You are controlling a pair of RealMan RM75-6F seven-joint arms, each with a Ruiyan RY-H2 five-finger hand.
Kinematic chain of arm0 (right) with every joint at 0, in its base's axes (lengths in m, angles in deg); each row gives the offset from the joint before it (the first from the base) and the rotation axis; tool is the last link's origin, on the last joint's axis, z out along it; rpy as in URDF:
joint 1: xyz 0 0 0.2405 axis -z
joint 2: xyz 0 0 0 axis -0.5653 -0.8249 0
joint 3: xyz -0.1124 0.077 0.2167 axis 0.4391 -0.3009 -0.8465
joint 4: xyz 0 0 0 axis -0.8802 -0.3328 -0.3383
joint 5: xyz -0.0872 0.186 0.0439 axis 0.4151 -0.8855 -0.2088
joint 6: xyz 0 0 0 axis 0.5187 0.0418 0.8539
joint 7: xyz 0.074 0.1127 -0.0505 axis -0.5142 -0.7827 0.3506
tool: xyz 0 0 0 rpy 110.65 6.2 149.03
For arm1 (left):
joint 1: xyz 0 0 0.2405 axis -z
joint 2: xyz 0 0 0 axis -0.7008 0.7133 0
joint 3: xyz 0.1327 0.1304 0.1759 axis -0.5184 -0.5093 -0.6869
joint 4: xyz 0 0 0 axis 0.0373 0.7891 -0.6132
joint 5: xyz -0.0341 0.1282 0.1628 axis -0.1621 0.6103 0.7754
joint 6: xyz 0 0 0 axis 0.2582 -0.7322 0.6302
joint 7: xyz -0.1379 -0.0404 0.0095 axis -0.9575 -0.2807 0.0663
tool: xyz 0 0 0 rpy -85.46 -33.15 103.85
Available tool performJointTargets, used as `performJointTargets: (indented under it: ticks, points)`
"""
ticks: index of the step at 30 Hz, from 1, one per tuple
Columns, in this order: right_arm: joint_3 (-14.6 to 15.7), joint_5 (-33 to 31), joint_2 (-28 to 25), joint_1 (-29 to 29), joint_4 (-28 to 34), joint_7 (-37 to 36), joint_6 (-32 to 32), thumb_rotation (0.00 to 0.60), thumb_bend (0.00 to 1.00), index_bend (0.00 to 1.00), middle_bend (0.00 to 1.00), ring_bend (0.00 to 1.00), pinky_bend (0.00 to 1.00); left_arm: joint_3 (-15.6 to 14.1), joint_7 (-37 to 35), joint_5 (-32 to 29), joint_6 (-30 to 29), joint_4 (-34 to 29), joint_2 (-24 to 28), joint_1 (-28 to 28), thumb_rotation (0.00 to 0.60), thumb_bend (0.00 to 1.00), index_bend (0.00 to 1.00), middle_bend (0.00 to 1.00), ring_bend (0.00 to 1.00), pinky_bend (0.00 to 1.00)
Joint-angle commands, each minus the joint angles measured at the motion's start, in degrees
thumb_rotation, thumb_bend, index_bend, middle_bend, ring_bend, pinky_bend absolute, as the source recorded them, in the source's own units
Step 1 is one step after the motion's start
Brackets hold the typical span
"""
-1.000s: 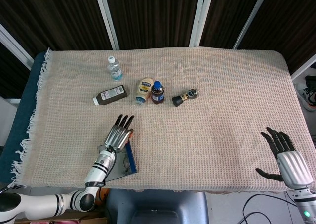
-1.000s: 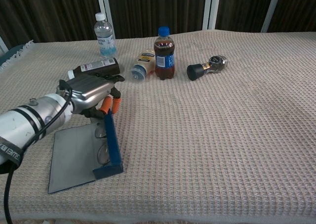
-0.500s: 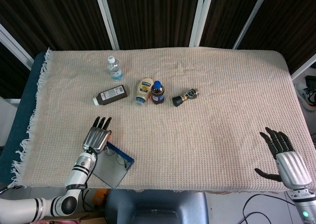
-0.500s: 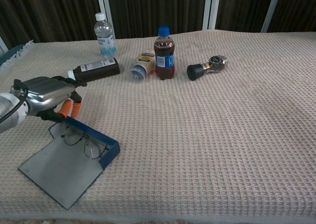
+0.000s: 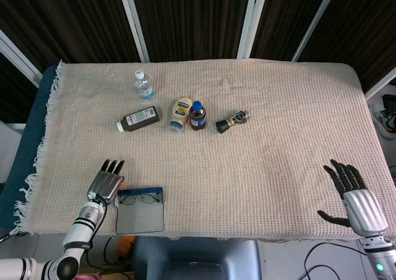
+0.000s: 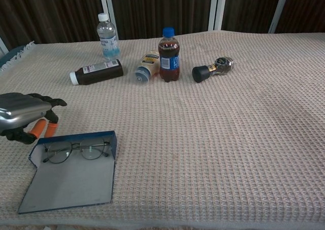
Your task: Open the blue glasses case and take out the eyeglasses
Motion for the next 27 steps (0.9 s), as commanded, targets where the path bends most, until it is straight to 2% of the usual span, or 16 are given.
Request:
performJointTargets:
  ticks: [1,6,7,8,12,15,17,20,27]
  points:
    - [0.0,0.0,0.0,0.0,0.0,0.1,0.0,0.600,0.19,0.00,0.00,0.00,0.00,-1.2,0.4,-0.2,-0.2,-2.1,1.4,0.2,0.600,0.85,0.52,0.00,0.00,0.00]
    - [0.1,0.1,0.1,0.0,0.1,0.2,0.0,0.600,0.19,0.00,0.00,0.00,0.00,-1.8,-0.3,2.0,-1.7,-3.7,2.2,0.3,0.600,0.84,0.44,0.00,0.00,0.00]
    - [0.0,0.1,0.1,0.1,0.1,0.2,0.1,0.600,0.19,0.00,0.00,0.00,0.00,-1.8,-0.8,3.2,-2.1,-3.7,2.2,0.2,0.600,0.83,0.41,0.00,0.00,0.00]
    - [0.0,0.1,0.0,0.1,0.1,0.1,0.1,0.600,0.19,0.00,0.00,0.00,0.00,-1.7,-1.6,4.8,-2.6,-3.5,2.2,0.0,0.600,0.77,0.36,0.00,0.00,0.00]
    - [0.1,0.0,0.1,0.0,0.1,0.2,-0.1,0.600,0.19,0.00,0.00,0.00,0.00,-0.7,-12.4,15.0,-4.5,-2.0,0.8,-2.6,0.600,0.53,0.28,0.00,0.00,0.00]
    - [0.1,-0.1,0.1,-0.1,0.1,0.4,-0.4,0.600,0.19,0.00,0.00,0.00,0.00,-0.5,-21.4,19.7,-4.3,-2.6,0.1,-4.5,0.600,0.48,0.28,0.00,0.00,0.00]
    - [0.1,-0.2,0.1,-0.2,0.1,0.5,-0.5,0.600,0.19,0.00,0.00,0.00,0.00,-0.8,-24.3,21.3,-3.7,-3.2,0.1,-5.2,0.600,0.47,0.29,0.00,0.00,0.00]
    - [0.1,-0.2,0.1,-0.2,0.1,0.5,-0.7,0.600,0.19,0.00,0.00,0.00,0.00,-1.1,-24.8,21.9,-3.2,-4.3,0.0,-5.5,0.600,0.45,0.29,0.00,0.00,0.00]
    - [0.2,-0.2,0.1,-0.4,0.2,0.7,-1.1,0.600,0.19,0.00,0.00,0.00,0.00,-0.9,-20.5,19.2,-3.9,-5.2,-1.9,-5.5,0.600,0.44,0.29,0.00,0.00,0.00]
